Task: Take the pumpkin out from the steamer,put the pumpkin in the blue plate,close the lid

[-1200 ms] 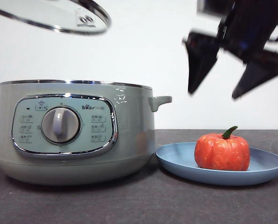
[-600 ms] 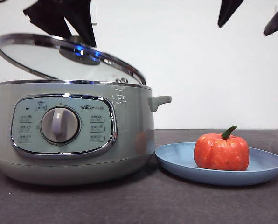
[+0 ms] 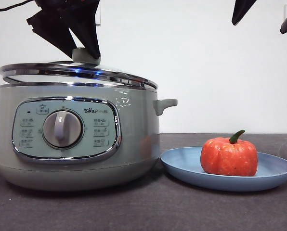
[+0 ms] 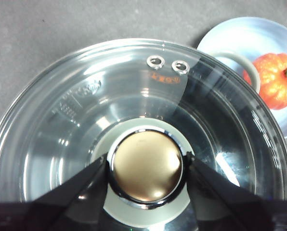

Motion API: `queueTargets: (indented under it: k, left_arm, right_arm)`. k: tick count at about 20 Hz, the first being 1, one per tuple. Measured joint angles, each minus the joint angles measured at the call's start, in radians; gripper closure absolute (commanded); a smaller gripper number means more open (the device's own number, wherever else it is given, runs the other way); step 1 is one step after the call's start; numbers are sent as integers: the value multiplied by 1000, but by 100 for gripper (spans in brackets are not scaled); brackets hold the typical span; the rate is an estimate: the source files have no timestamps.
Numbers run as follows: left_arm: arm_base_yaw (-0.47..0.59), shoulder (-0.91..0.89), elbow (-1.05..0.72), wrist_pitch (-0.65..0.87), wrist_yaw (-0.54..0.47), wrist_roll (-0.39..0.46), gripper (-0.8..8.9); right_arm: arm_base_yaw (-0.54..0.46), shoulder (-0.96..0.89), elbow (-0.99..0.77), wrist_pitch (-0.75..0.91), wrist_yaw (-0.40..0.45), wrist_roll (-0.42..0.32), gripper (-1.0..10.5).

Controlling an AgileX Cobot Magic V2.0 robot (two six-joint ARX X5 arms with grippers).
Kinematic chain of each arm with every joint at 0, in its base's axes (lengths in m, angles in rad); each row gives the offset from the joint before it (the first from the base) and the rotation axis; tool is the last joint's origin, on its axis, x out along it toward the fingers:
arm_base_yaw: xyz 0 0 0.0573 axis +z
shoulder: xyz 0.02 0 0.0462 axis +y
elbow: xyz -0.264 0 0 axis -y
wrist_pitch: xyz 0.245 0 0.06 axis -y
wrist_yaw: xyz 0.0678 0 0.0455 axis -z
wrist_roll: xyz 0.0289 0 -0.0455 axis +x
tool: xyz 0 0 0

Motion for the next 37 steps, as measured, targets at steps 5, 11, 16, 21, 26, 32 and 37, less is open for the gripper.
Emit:
queueTargets:
  k: [5,11,16,21,26,32,37]
  left_arm:
    - [0,0,-2,-4,0,0,809]
    - [1,-2,-21,6,0,-1,649]
    - [1,-13,-49,47,0,-10,601]
    - [-3,-27,-80,87,-1,-20,593]
    - [-7,-27,-87,116,-6,-46,593]
    - [-21,-17,-96,171,1,-61,373]
    - [-29,-49,-100,163,-23,-72,374]
  right_arm:
    - [0,0,0,-2,0,0,446]
    - [0,0,0,-8,0,0,446]
    - [0,0,0,-23,0,0,446]
    - [0,-12,0,-45,0,0,446]
    - [0,-20,0,-52,0,0,446]
    - [0,-21,0,-51,0,0,446]
    - [0,-24,0,-51,-3,0,447]
